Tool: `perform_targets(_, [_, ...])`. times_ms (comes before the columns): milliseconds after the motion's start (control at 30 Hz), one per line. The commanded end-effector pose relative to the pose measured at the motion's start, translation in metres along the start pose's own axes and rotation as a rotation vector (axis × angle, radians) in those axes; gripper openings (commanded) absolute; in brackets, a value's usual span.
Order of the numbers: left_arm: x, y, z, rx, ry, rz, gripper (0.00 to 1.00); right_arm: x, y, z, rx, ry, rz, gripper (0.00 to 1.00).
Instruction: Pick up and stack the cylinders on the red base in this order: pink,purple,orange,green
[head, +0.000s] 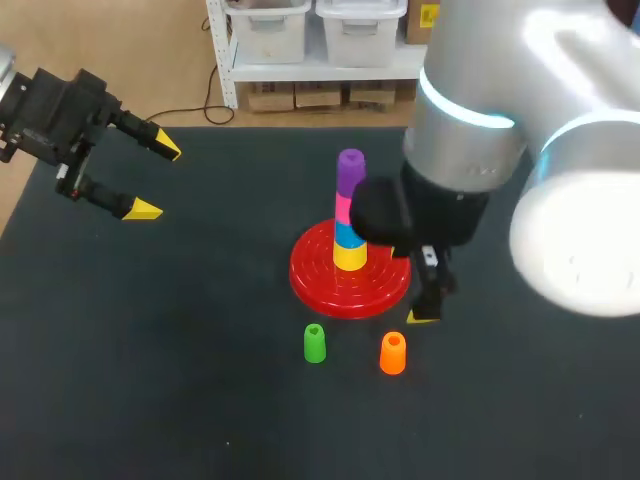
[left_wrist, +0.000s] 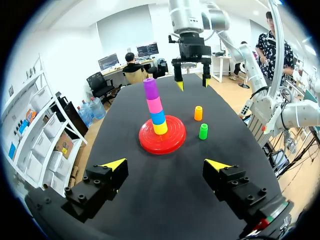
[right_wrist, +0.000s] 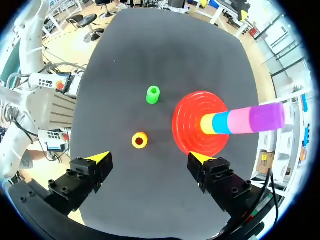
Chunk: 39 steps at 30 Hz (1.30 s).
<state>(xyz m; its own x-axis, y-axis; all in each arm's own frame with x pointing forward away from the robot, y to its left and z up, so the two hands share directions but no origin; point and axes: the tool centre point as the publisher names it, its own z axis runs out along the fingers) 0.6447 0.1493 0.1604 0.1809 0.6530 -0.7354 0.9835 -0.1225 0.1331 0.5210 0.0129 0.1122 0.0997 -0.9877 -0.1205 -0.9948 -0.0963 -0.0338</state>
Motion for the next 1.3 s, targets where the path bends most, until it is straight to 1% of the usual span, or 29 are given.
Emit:
perform_targets(33, [0.001, 0.0, 0.001, -0.002, 0.0, 0.001, 1.0, -0.008, 0.001, 0.014, 0.025, 0.016, -0.001, 1.0])
perform_targets(200, [0.001, 0.0, 0.001, -0.002, 0.0, 0.001, 1.0, -0.007, 0.006, 0.024, 0.033, 0.031, 0.009, 1.0])
perform_targets(467, [0.001, 0.0, 0.001, -0.002, 0.0, 0.001, 1.0, -0.004, 0.012, 0.037, -0.002, 0.045, 0.029, 1.0])
perform_targets(700, [0.001, 0.0, 0.001, -0.002, 0.0, 0.001, 1.0, -0.004, 0.012, 0.05, -0.025, 0.056, 0.029, 1.0])
perform_targets(767, [0.001, 0.0, 0.001, -0.002, 0.0, 0.001, 1.0, -0.003, 0.012, 0.057, -0.019, 0.077, 0.022, 1.0])
perform_targets(833, [0.001, 0.0, 0.001, -0.002, 0.0, 0.001, 1.0, -0.003, 0.012, 0.061, -0.02, 0.068, 0.025, 1.0])
perform_targets(1100, [0.001, 0.0, 0.001, -0.002, 0.0, 0.001, 1.0, -0.002, 0.014, 0.077, -0.033, 0.084, 0.023, 1.0])
perform_targets(1300, [0.001, 0.0, 0.001, -0.002, 0.0, 0.001, 1.0, 0.001, 0.015, 0.083, -0.047, 0.09, 0.025, 1.0])
